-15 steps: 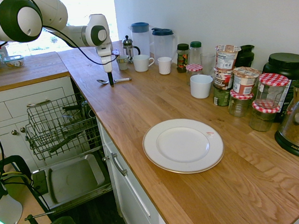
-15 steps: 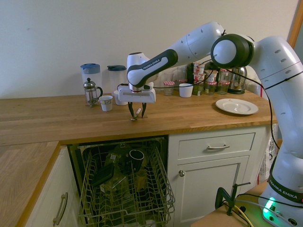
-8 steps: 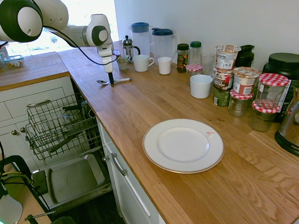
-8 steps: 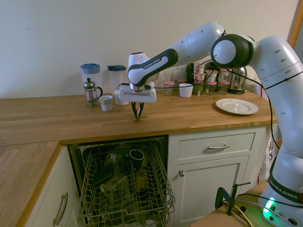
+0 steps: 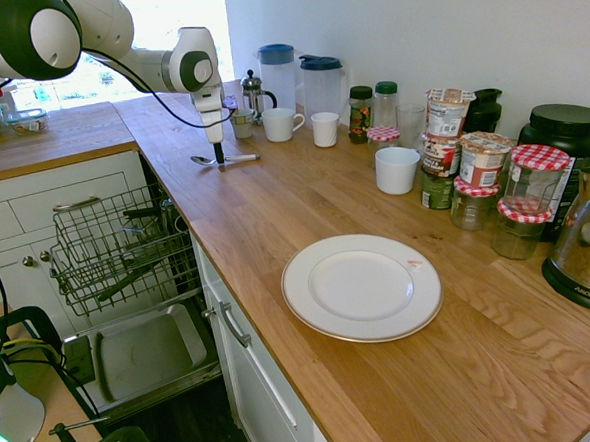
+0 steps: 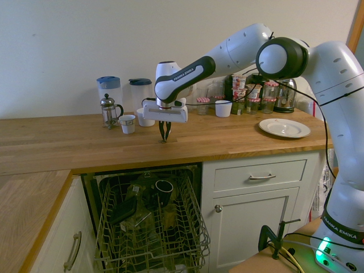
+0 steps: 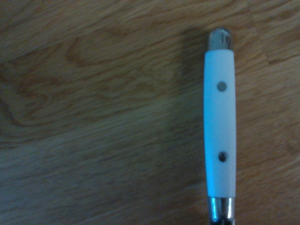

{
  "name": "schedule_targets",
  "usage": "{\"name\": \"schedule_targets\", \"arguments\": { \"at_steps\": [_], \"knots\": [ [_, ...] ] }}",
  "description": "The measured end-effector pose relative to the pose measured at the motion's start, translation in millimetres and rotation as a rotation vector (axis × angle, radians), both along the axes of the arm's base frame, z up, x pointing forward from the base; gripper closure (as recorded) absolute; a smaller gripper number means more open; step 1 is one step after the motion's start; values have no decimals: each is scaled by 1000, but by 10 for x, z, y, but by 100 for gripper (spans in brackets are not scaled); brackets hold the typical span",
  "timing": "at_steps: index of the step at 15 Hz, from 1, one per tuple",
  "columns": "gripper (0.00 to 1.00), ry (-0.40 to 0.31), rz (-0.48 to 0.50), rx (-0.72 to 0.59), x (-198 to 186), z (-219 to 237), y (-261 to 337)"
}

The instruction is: Put the spoon in the dishwasher

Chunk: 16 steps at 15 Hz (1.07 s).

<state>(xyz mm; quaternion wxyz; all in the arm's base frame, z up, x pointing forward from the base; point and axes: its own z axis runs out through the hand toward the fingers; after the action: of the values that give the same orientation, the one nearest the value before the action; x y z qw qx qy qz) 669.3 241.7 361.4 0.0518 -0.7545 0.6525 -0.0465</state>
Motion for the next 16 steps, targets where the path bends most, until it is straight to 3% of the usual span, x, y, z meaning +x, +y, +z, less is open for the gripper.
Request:
{"name": "schedule_targets", "arguments": {
  "at_steps": [3, 6, 16],
  "knots": [
    [100, -36, 26, 1, -343, 469, 34],
    [100, -55, 74, -15, -849, 661, 210],
    [100, -55, 200, -44, -2528, 89, 560]
  ]
}}
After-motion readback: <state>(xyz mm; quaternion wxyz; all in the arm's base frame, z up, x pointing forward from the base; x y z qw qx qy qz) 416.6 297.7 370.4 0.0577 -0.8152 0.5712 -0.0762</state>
